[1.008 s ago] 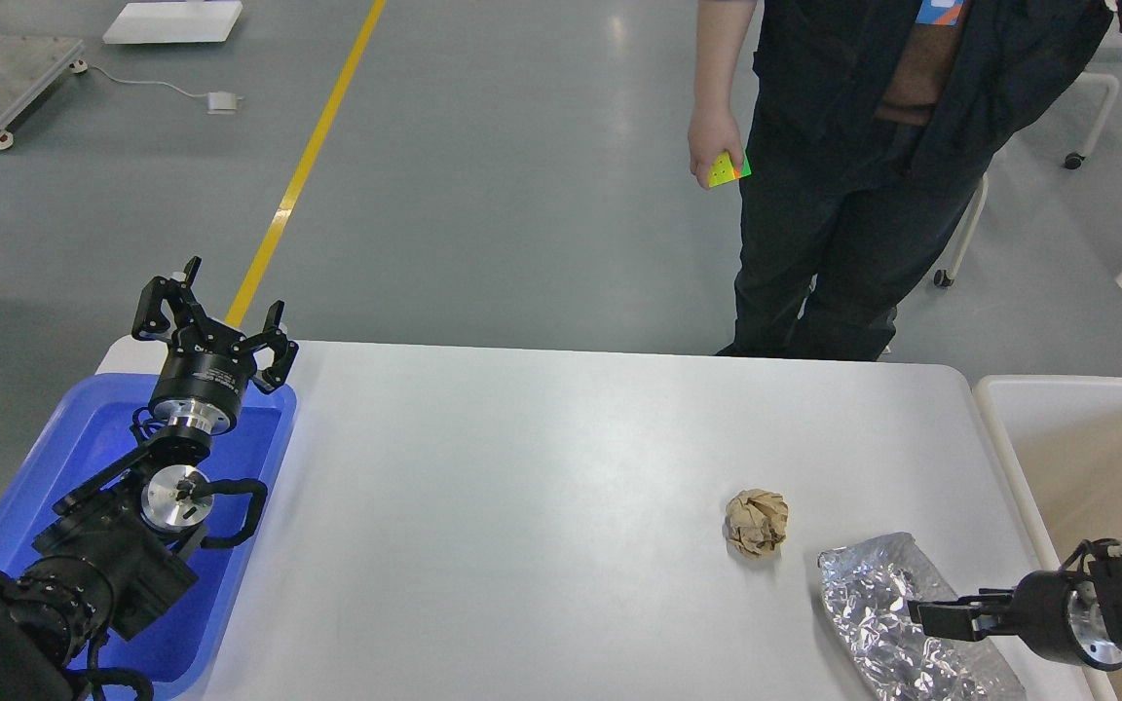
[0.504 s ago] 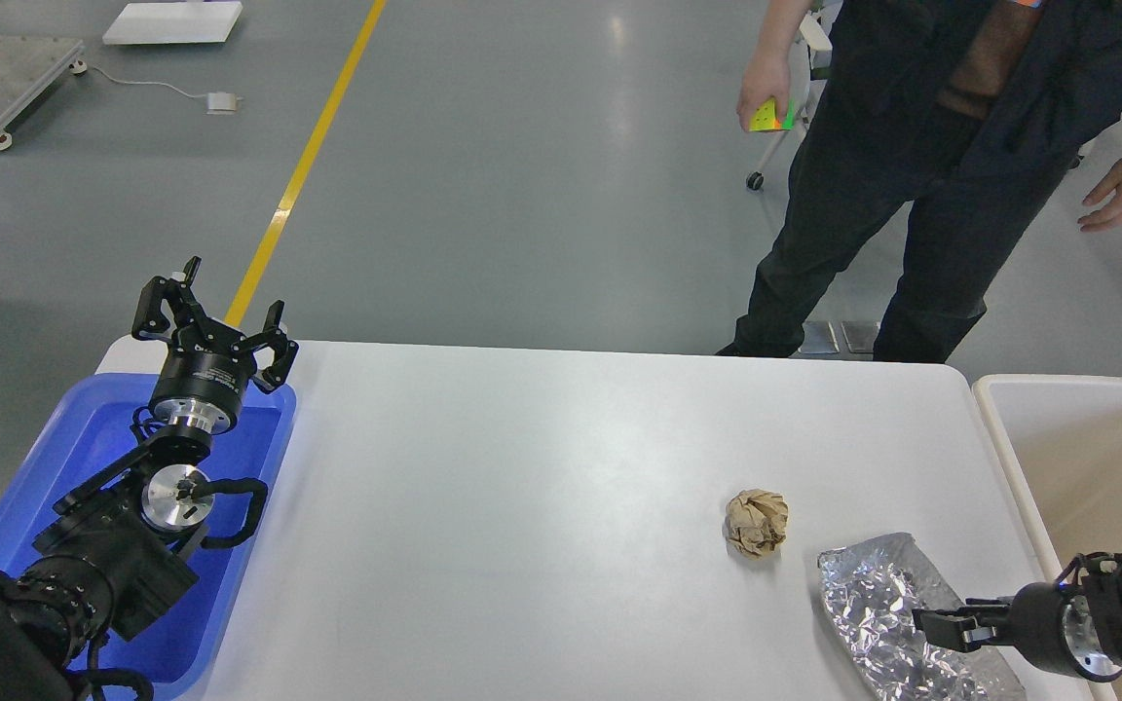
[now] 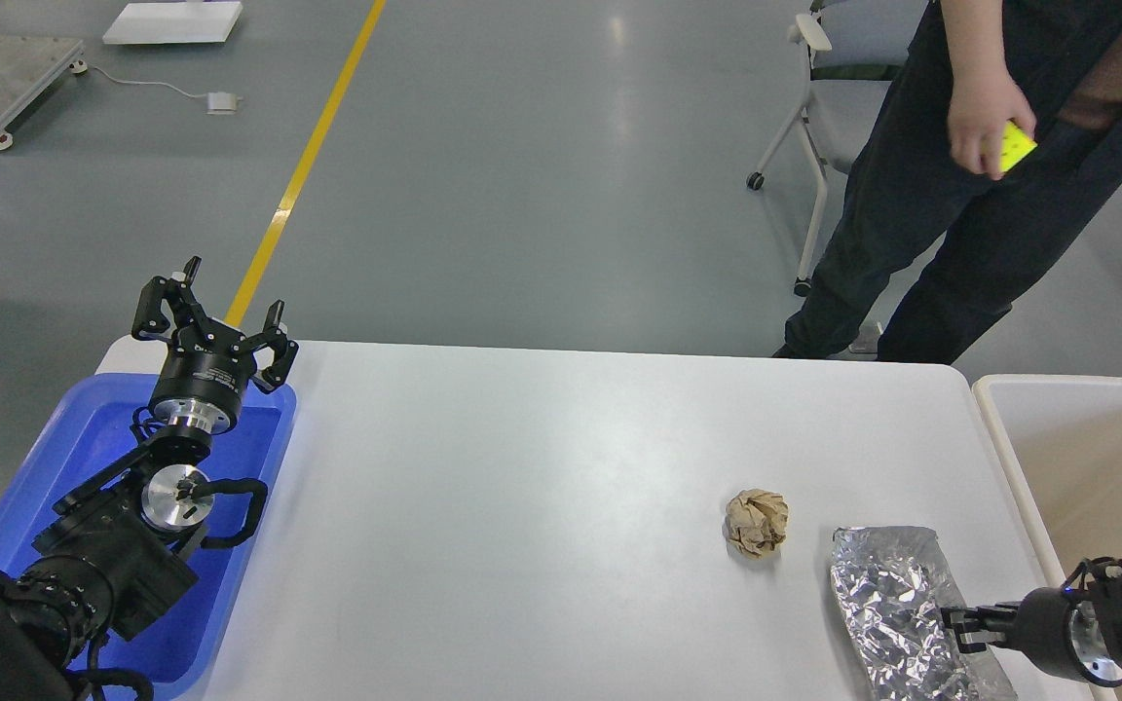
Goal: Tidy desktop
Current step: 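Lift the foil bag with the right gripper toward the white bin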
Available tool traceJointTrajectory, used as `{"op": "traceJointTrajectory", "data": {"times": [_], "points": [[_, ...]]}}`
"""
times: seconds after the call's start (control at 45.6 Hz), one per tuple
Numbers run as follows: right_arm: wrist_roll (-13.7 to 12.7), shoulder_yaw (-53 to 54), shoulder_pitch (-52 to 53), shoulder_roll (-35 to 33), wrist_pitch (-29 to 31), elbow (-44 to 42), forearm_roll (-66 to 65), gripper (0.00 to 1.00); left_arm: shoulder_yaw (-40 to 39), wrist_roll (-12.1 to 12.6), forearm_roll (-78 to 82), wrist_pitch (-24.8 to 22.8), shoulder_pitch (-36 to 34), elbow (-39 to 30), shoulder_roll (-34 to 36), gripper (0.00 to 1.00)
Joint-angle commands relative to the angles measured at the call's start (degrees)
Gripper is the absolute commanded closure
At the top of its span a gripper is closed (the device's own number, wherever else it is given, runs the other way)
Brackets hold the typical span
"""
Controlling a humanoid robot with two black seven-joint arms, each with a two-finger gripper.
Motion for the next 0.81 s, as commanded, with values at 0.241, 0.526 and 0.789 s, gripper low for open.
{"op": "traceJointTrajectory", "data": {"times": [0.241,0.526,0.789], "points": [[3.85,5.38,3.94,-7.49,1.79,5.27,0.75,1.00,0.03,0.00,0.00,0.00,0.00,0.00,0.00,0.00],[5.61,9.77,15.80,-19.62,14.35,16.44,4.18,1.00,0.03,0.00,0.00,0.00,0.00,0.00,0.00,0.00],[6.05,11.62,25.91,-27.27,27.63,17.32,5.24,1.00,0.03,0.00,0.00,0.00,0.00,0.00,0.00,0.00]]}}
